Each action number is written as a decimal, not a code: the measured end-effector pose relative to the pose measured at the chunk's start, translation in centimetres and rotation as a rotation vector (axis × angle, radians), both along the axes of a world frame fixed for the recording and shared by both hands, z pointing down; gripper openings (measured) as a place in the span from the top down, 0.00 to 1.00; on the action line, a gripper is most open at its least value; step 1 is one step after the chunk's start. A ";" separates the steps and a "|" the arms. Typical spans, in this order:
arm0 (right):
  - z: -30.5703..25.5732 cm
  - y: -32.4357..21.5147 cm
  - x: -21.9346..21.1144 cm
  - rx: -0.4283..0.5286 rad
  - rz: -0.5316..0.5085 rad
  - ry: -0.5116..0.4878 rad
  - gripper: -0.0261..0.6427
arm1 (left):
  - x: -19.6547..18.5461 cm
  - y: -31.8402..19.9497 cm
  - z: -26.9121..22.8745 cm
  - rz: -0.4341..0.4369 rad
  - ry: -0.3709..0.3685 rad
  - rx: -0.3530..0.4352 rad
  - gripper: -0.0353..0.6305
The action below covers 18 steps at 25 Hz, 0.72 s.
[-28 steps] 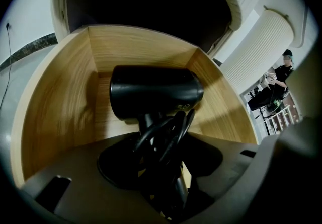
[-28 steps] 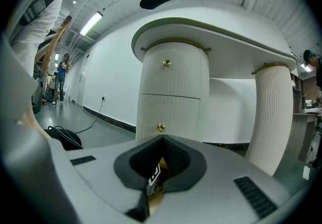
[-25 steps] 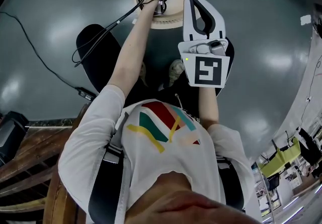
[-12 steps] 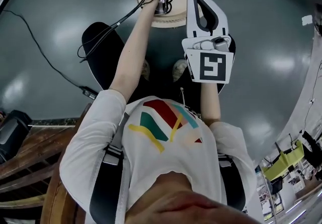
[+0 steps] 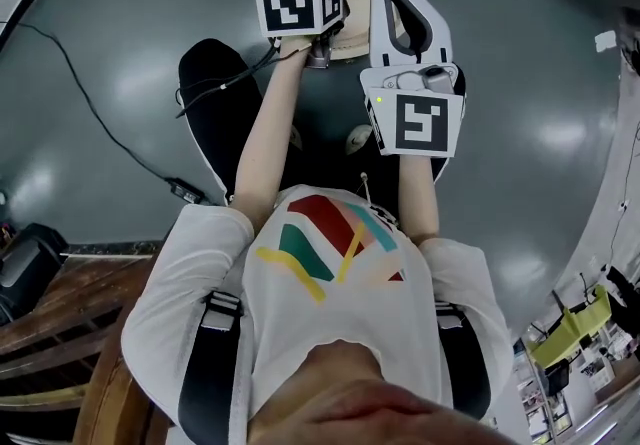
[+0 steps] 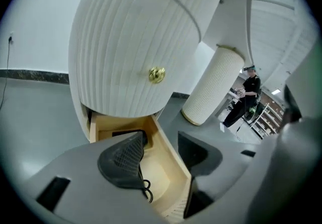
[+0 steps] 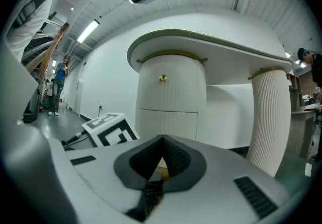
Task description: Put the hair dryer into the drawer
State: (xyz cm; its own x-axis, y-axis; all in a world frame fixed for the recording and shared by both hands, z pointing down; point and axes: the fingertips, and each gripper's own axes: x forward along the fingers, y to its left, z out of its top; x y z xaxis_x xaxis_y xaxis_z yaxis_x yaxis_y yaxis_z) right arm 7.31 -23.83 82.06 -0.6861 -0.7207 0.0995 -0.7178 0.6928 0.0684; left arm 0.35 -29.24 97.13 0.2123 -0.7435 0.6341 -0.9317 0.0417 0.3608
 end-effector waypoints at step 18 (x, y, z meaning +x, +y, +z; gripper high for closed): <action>5.1 0.1 -1.3 -0.146 -0.008 0.084 0.95 | -0.5 6.2 -8.6 0.009 -0.230 0.407 0.92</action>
